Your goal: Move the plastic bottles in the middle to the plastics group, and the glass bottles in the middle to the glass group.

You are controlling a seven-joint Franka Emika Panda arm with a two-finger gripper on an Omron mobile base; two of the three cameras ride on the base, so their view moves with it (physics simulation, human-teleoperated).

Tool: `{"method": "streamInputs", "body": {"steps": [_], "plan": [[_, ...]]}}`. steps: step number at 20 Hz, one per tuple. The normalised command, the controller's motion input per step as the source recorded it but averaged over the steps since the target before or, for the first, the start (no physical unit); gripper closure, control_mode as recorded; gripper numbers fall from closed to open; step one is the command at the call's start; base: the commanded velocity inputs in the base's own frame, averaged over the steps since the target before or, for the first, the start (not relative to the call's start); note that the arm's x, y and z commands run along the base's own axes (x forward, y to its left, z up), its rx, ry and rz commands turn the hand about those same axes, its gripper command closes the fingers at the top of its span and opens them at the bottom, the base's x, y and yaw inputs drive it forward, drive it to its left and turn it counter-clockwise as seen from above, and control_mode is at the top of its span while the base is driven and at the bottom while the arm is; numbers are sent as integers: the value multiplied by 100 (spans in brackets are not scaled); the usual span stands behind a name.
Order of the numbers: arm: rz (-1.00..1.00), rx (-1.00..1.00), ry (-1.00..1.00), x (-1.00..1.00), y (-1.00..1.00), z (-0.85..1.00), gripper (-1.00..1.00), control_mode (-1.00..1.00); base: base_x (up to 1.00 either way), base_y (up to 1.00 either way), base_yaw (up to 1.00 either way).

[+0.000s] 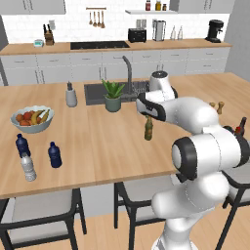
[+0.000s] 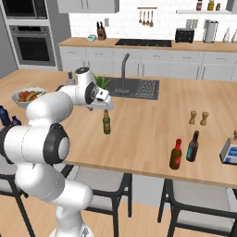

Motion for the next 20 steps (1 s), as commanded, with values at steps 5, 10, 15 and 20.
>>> {"method": "streamInputs", "body": {"steps": [5,10,15,20], "plan": [[0,0,2,64,-10,-36,-100,-100,0,0,0],[0,0,3,68,-2,-33,-100,-100,0,0,0],[1,0,3,58,0,-31,-100,-100,0,0,0],[1,1,0,45,0,-23,-100,-100,0,0,0]]}}
